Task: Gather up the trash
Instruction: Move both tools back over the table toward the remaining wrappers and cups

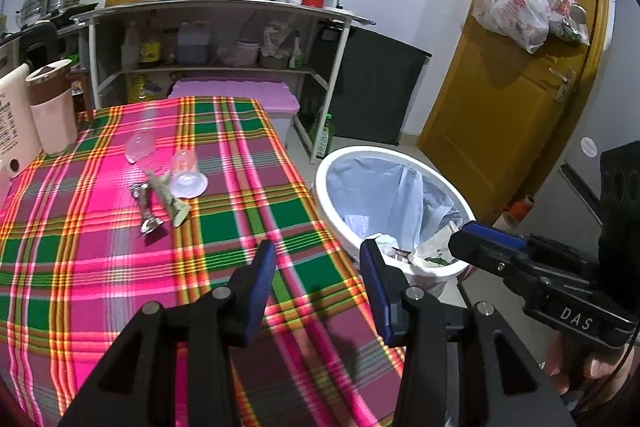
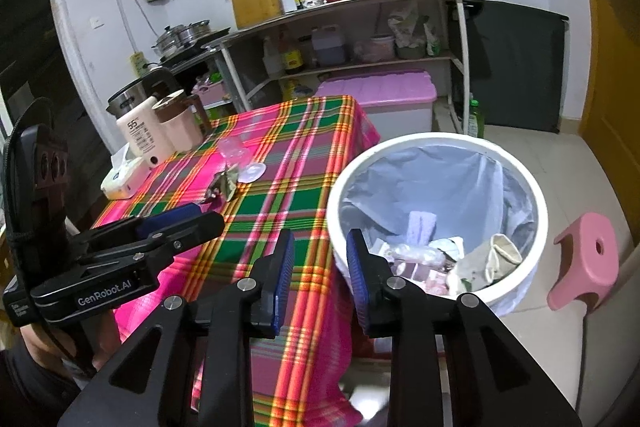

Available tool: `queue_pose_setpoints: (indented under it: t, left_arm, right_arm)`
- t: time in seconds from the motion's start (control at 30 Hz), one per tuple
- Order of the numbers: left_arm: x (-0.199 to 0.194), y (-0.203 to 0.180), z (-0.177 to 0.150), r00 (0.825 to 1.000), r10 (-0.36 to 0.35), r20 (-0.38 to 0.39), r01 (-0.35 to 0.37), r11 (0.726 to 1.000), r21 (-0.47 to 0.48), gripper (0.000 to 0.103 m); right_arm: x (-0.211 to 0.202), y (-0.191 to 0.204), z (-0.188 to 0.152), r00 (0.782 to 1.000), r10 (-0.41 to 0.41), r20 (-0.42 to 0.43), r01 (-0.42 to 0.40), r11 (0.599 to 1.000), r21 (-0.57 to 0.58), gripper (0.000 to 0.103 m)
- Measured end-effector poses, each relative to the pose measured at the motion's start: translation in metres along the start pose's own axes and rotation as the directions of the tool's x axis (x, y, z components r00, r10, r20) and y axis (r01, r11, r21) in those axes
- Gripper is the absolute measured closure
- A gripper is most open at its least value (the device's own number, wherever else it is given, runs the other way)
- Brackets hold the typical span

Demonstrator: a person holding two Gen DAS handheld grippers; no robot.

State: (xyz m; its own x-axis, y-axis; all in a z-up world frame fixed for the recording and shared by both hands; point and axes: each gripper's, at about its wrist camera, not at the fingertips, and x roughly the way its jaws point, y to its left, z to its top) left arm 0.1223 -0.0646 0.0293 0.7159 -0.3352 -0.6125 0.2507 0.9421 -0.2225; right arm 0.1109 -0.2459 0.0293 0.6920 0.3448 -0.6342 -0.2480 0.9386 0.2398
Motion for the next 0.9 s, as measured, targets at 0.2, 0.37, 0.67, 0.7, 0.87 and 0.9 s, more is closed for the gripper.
queue_pose_setpoints:
  t: [0.2,0.37,0.67,0.7,0.87,0.9]
  left_arm:
    - [-0.009,0.013,-0.007,1.0,0.028,0.005,-0.028,0.999,-0.025,0.058]
    - [-0.014,0.029,-0.014,0.998,0.064,0.002,-0.063,0.996,-0.057,0.058]
    - [-0.021,0.059,-0.021,0.992,0.123,-0.001,-0.122,0.987,-0.106,0.058]
    - [-0.021,0.062,-0.021,0.992,0.129,0.0,-0.128,0.986,-0.11,0.058]
    - [-0.018,0.072,-0.019,0.988,0.153,-0.001,-0.152,0.98,-0.129,0.058]
    - [-0.016,0.074,-0.019,0.987,0.158,-0.003,-0.157,0.978,-0.135,0.058]
  right_arm:
    - [0.005,0.011,-0.001,1.0,0.022,-0.011,-0.022,1.0,-0.019,0.075]
    - [0.01,0.019,-0.002,0.999,0.042,-0.021,-0.043,0.998,-0.037,0.075]
    - [0.026,0.029,-0.001,0.996,0.08,-0.045,-0.082,0.996,-0.038,0.074]
    - [0.028,0.03,-0.001,0.995,0.083,-0.048,-0.085,0.996,-0.041,0.074]
    - [0.036,0.035,0.001,0.993,0.097,-0.069,-0.101,0.993,-0.056,0.074]
    - [0.038,0.036,0.002,0.993,0.097,-0.073,-0.101,0.993,-0.062,0.074]
